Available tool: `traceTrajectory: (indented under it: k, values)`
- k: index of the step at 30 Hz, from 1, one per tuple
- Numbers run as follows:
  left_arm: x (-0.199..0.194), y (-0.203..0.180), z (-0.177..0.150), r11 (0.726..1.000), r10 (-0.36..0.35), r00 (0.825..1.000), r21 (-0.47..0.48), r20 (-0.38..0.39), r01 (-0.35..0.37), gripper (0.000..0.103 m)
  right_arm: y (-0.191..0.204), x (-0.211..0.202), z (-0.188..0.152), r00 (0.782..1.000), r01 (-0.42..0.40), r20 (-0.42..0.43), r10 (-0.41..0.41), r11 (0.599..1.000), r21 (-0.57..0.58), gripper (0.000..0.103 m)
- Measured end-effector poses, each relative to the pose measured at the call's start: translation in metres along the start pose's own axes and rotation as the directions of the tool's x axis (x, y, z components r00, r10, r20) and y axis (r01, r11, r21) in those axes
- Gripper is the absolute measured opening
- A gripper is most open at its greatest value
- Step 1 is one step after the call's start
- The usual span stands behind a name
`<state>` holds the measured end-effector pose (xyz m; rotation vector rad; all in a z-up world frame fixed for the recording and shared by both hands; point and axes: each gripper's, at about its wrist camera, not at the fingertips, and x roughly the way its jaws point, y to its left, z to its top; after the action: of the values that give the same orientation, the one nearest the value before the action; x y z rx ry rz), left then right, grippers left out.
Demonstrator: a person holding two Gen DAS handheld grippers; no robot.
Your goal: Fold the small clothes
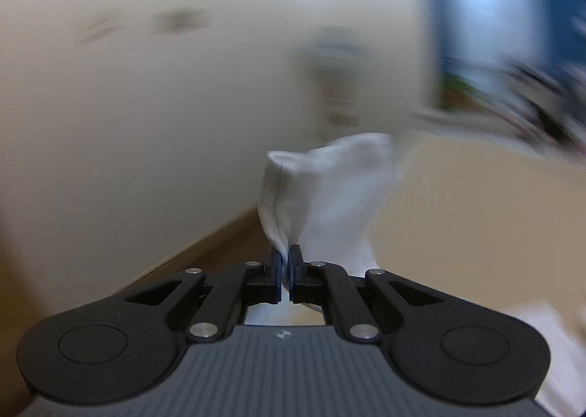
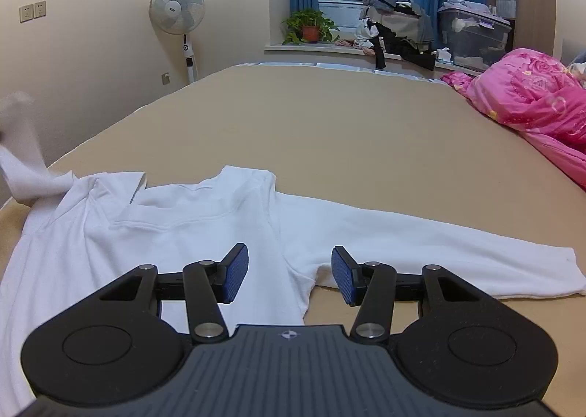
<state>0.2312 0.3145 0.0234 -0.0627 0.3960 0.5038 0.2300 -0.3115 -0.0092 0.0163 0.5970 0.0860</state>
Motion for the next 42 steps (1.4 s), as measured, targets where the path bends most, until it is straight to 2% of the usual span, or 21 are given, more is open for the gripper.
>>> traceTrajectory:
  k: [2, 8, 10, 13, 15, 19, 22, 25, 26, 28, 30, 31, 33, 34, 35, 36, 38, 39, 40, 41, 42]
  values:
    - [0.021, 0.053, -0.006, 0.990, 0.089, 0.995, -0.105, -0.035, -0.092, 0.004, -0.001, 0.000, 0.000, 1.000, -0.007, -0.002, 0.007, 1.000, -0.008, 0.052]
    - [0.067, 0.145, -0.036, 0.942, 0.182, 0.968, -0.253, -0.172, -0.222, 0.004, -0.002, 0.006, -0.001, 1.000, -0.005, -0.015, 0.005, 1.000, -0.003, 0.052]
    - [0.077, 0.165, -0.045, 0.921, 0.198, 0.957, -0.294, -0.210, -0.255, 0.004, -0.003, 0.009, -0.001, 1.000, -0.004, -0.023, 0.004, 1.000, 0.002, 0.052]
    - [0.080, 0.197, -0.044, 0.884, 0.267, 0.937, -0.329, -0.224, -0.331, 0.004, -0.004, 0.013, -0.003, 0.999, 0.003, -0.032, -0.003, 1.000, -0.001, 0.052]
    - [0.080, 0.211, -0.044, 0.870, 0.292, 0.926, -0.335, -0.240, -0.362, 0.004, -0.005, 0.016, -0.004, 0.999, 0.012, -0.044, -0.012, 1.000, 0.000, 0.052]
    - [0.096, 0.219, -0.041, 0.857, 0.261, 0.924, -0.374, -0.279, -0.355, 0.004, -0.011, 0.027, -0.006, 0.994, 0.021, -0.106, -0.018, 1.000, 0.022, 0.053]
    - [0.092, 0.207, -0.026, 0.878, 0.237, 0.945, -0.368, -0.224, -0.307, 0.003, -0.013, 0.045, -0.015, 0.971, 0.007, -0.241, 0.000, 1.000, 0.029, 0.053]
    - [0.075, 0.177, -0.005, 0.914, 0.181, 0.975, -0.344, -0.126, -0.214, 0.003, -0.006, 0.064, -0.032, 0.917, 0.088, -0.383, -0.109, 0.994, -0.072, 0.053]
    - [0.069, 0.163, 0.005, 0.929, 0.129, 0.988, -0.339, -0.085, -0.151, 0.003, -0.007, 0.068, -0.036, 0.899, 0.105, -0.418, -0.130, 0.991, -0.083, 0.053]
    - [0.051, 0.124, 0.021, 0.955, 0.010, 1.000, -0.297, 0.006, -0.008, 0.003, -0.012, 0.070, -0.037, 0.891, 0.112, -0.438, -0.118, 0.993, -0.041, 0.053]
    - [0.031, 0.077, 0.036, 0.967, -0.135, 0.986, -0.205, 0.097, 0.152, 0.003, -0.017, 0.069, -0.037, 0.891, 0.110, -0.442, -0.104, 0.994, -0.012, 0.053]
    - [0.020, 0.051, 0.042, 0.959, -0.215, 0.968, -0.159, 0.129, 0.234, 0.003, -0.018, 0.068, -0.037, 0.890, 0.111, -0.444, -0.101, 0.994, -0.003, 0.053]
    - [-0.004, -0.005, 0.049, 0.914, -0.386, 0.908, -0.066, 0.162, 0.401, 0.003, -0.016, 0.067, -0.038, 0.892, 0.108, -0.441, -0.096, 0.994, 0.002, 0.053]
    - [-0.016, -0.031, 0.049, 0.878, -0.470, 0.869, -0.022, 0.158, 0.479, 0.003, -0.015, 0.066, -0.038, 0.893, 0.105, -0.439, -0.096, 0.994, -0.003, 0.053]
    - [-0.029, -0.060, 0.046, 0.829, -0.556, 0.819, 0.018, 0.142, 0.559, 0.003, -0.014, 0.066, -0.039, 0.895, 0.102, -0.437, -0.095, 0.995, -0.008, 0.053]
    - [-0.043, -0.087, 0.041, 0.769, -0.639, 0.761, 0.051, 0.111, 0.638, 0.004, -0.016, 0.066, -0.038, 0.895, 0.099, -0.436, -0.093, 0.995, -0.010, 0.053]
    - [-0.070, -0.139, 0.020, 0.627, -0.776, 0.630, 0.103, -0.003, 0.772, 0.007, -0.017, 0.066, -0.039, 0.897, 0.097, -0.434, -0.090, 0.995, -0.008, 0.053]
    - [-0.082, -0.165, 0.003, 0.527, -0.838, 0.534, 0.089, -0.113, 0.845, 0.023, -0.018, 0.065, -0.036, 0.897, 0.096, -0.433, -0.089, 0.995, -0.007, 0.053]
    - [-0.084, -0.184, -0.011, 0.415, -0.877, 0.416, 0.056, -0.241, 0.908, 0.036, -0.019, 0.065, -0.035, 0.898, 0.096, -0.431, -0.089, 0.995, -0.006, 0.053]
    - [-0.086, -0.197, -0.023, 0.340, -0.882, 0.340, 0.058, -0.327, 0.939, 0.035, -0.019, 0.064, -0.035, 0.900, 0.097, -0.428, -0.089, 0.995, -0.003, 0.053]
    - [-0.085, -0.198, -0.025, 0.343, -0.875, 0.355, 0.097, -0.330, 0.934, 0.035, -0.019, 0.063, -0.033, 0.904, 0.097, -0.419, -0.086, 0.995, 0.003, 0.053]
